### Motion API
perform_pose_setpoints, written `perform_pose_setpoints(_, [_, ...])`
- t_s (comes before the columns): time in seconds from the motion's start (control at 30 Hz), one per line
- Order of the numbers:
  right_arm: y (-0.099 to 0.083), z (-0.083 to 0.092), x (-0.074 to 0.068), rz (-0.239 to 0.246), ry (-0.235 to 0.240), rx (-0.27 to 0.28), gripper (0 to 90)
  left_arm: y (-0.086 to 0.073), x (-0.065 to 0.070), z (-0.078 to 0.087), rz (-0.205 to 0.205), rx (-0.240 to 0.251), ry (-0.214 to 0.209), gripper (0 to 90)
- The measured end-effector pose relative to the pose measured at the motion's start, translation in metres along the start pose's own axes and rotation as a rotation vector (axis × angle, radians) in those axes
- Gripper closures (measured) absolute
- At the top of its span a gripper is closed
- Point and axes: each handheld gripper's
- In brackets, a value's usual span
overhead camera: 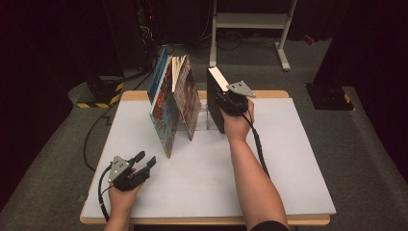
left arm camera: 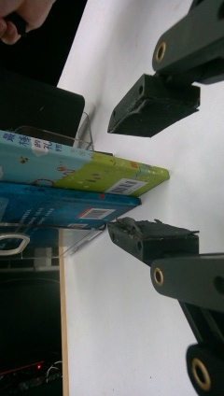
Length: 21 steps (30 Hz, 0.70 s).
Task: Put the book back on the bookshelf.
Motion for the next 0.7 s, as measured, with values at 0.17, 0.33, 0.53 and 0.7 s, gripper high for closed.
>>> perform_pose_setpoints(0.17, [-0.001,-0.008,0.001,-0.006,-0.010,-0.006,53.6,0.000,0.000,0.000,-0.004,-0.005,-0.002,45.8])
perform_pose_setpoints(0.33, [-0.001,-0.015,0.001,-0.004,-0.016,-0.006,53.6,0.000,0.000,0.000,-0.002,-0.003,-0.003,45.7])
perform_pose_setpoints(0.53, [-0.005,-0.020,0.000,-0.001,-0.026,-0.006,53.6,0.000,-0.001,0.000,-0.013,-0.009,-0.005,45.8])
perform_pose_setpoints(0.7, [-0.009,-0.020,-0.001,0.006,-0.028,-0.010,53.3,0.000,0.000,-0.001,-0.007,-0.001,-0.004,45.8])
Point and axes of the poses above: each handheld gripper's, and its own axes: z roughly backward along the jaws, y roughly out of its top, x roughly to its right, and after that the axes turned 12 degrees about x, right-handed
